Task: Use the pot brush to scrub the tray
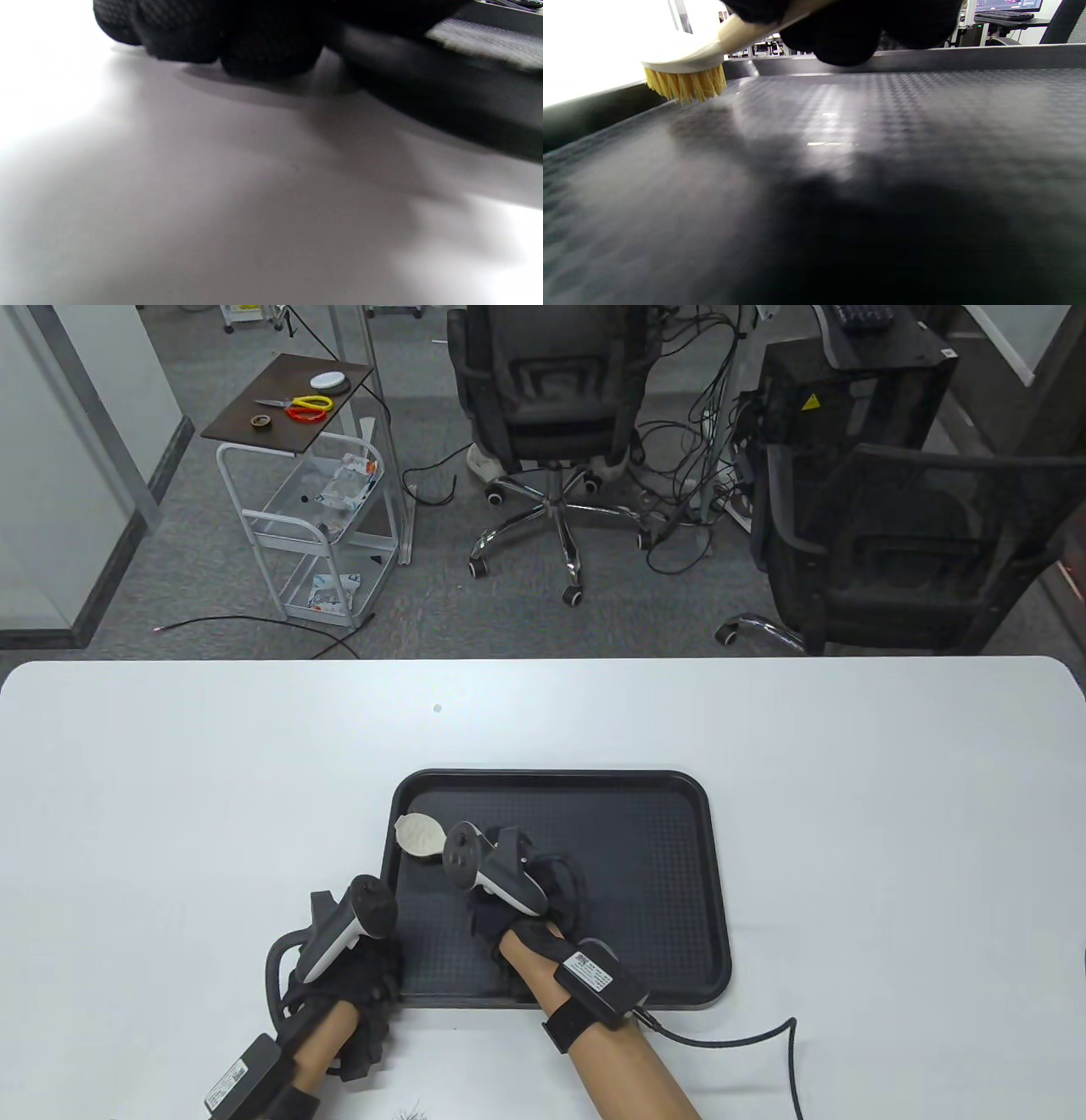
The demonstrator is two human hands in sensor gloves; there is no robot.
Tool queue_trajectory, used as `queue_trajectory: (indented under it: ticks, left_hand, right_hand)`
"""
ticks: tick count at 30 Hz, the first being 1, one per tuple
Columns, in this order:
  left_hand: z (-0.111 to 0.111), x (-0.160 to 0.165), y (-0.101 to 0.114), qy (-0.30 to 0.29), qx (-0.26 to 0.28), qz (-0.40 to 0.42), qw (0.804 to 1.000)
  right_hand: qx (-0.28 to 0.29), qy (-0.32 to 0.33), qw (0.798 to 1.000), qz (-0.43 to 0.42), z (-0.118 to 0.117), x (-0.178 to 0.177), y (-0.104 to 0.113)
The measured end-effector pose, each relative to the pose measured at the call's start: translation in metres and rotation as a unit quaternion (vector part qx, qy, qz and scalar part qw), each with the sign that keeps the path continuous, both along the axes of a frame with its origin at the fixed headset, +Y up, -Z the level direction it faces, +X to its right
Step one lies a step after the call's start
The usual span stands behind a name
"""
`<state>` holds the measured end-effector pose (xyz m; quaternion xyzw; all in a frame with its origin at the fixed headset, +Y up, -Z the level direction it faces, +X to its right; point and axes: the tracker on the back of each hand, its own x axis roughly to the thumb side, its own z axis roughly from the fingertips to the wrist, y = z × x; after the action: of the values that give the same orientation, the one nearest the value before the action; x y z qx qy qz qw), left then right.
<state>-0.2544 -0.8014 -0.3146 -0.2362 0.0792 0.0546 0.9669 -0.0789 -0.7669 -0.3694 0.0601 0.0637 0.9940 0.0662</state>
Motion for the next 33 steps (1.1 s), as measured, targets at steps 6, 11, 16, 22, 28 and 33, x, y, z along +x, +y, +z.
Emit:
queue_trajectory:
  ticks: [6,11,16,22,28,33]
  left_hand:
    - [0.0,0.0,0.0,0.0,0.0,0.001,1.0]
    - [0.0,0.0,0.0,0.0,0.0,0.0,1.0]
    - [0.0,0.0,0.0,0.0,0.0,0.0,1.0]
    - [0.0,0.0,0.0,0.0,0.0,0.0,1.0]
    - [0.0,0.0,0.0,0.0,0.0,0.0,1.0]
    - [0.0,0.0,0.0,0.0,0.0,0.0,1.0]
  right_hand:
    - [0.004,-0.016,1.0,-0.004,-0.004,0.0,-0.006]
    - [0.02,-0.013,1.0,0.003,-0.002,0.014,-0.004]
    - [0.012,-0.023,1.0,0.002,-0.001,0.039,-0.002]
    - [0.013,-0.065,0.998,0.009,0.0,0.096,-0.002]
    - [0.009,-0.13,0.991,0.023,-0.002,0.162,0.002]
    - [0.002,-0.177,0.983,0.042,0.0,0.207,0.007]
